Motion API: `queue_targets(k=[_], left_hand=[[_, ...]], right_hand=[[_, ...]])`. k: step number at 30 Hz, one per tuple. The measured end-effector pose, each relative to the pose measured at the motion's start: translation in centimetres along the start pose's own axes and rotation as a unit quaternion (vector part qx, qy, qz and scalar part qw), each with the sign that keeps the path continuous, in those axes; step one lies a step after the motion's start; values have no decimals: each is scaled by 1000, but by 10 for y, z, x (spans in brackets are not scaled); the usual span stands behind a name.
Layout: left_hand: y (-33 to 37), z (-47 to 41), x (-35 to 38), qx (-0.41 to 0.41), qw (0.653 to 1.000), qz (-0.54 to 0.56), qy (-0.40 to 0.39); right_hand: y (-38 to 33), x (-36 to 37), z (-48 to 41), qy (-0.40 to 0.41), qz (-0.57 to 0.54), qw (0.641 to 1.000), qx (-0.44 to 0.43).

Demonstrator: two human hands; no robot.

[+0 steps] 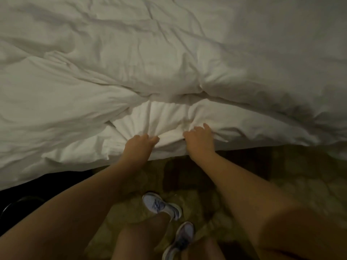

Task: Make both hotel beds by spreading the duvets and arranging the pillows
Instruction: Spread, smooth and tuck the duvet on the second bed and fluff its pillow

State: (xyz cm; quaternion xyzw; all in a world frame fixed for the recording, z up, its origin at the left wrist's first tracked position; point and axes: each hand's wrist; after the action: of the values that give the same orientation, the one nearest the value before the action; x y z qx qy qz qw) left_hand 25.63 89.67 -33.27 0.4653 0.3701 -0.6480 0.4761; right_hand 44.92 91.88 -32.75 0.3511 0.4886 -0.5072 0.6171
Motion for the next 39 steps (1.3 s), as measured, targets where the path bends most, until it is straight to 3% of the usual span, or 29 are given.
queue_targets(k=[7,12,19,23,30,34,39], left_hand=[[13,69,17,5,999,37,-28],[11,86,19,1,1000,21,-21],[22,127,26,-63,995,32,-71],[-4,121,8,-102,994,4,-40],[-81,53,-14,-175,979,-52,96],[-123,21,-8,-186,978,-30,84],[-149,28,-25,-131,988,52,56]], right_hand=[[-16,23,82,-56,-79,995,22],[-26,23,102,-50,-96,994,29],[-42,15,110,-44,-17,998,-38],[-71,-11,89,-5,-28,998,-53],[-105,-21,36,32,-28,997,-61],[-115,-7,23,26,-38,997,-57],[-130,-10,12,46,-54,997,-9]])
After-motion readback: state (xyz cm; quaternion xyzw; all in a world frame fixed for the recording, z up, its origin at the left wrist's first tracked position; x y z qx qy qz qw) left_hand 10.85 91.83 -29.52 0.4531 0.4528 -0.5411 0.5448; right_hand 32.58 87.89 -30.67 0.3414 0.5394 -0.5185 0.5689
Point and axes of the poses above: each hand's wrist, its own z-axis away from the middle knuckle, its own x-axis out of the palm, y = z × x, and after that the axes turned 5 degrees about y, right-handed
